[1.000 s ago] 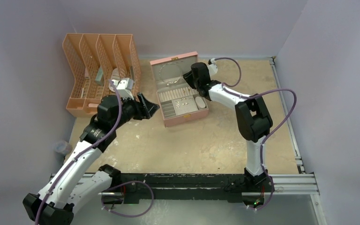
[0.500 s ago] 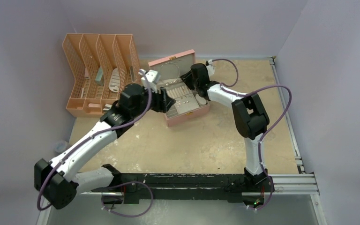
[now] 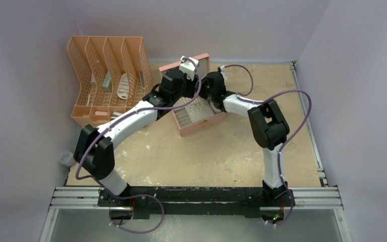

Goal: Organize the mixed jewelry

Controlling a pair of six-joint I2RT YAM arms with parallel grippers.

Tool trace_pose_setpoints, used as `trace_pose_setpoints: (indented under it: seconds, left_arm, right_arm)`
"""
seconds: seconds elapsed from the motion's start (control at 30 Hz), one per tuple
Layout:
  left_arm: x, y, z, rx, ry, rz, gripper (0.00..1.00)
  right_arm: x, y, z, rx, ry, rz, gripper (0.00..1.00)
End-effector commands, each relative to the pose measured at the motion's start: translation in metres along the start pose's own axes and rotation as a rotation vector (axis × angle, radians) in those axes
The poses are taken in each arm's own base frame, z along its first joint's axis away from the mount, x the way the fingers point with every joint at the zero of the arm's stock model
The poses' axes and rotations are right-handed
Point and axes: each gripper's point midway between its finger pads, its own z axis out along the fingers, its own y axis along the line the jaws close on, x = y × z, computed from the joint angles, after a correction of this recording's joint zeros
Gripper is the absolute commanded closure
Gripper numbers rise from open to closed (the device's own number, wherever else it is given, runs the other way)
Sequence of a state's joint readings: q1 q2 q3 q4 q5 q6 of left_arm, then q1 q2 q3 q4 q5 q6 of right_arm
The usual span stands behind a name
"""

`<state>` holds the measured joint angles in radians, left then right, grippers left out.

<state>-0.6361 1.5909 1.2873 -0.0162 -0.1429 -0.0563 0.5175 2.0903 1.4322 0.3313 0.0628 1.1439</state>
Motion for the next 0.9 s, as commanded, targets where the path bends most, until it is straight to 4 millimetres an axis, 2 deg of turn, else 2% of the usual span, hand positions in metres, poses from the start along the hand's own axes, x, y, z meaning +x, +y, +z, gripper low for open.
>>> trace_pose_setpoints:
  seconds: [0.0, 0.13, 0.37, 0.5, 0.67, 0.87]
  left_arm:
    - [-0.031, 0.018, 0.014, -0.106, -0.074, 0.016, 0.53]
    - [-0.012, 0.018, 0.031, -0.123, -0.026, 0.023, 0.56]
    - [0.016, 0.018, 0.042, -0.122, 0.008, 0.068, 0.59]
    - [0.028, 0.023, 0.050, -0.150, 0.039, 0.105, 0.59]
    - [0.050, 0.044, 0.063, -0.291, 0.118, 0.116, 0.65]
    - [0.071, 0.045, 0.073, -0.302, 0.193, 0.129, 0.67]
  right_arm:
    - [0.027, 0.008, -0.010, -0.060, 0.105, -0.023, 0.82]
    - [0.033, 0.001, -0.011, -0.051, 0.124, -0.017, 0.90]
    - [0.036, -0.001, -0.011, -0.072, 0.132, -0.035, 1.00]
    - [0.038, -0.005, -0.011, -0.083, 0.132, -0.053, 1.00]
    - [0.046, -0.009, -0.013, -0.112, 0.151, -0.079, 1.00]
    - [0.049, -0.013, -0.015, -0.122, 0.160, -0.099, 1.00]
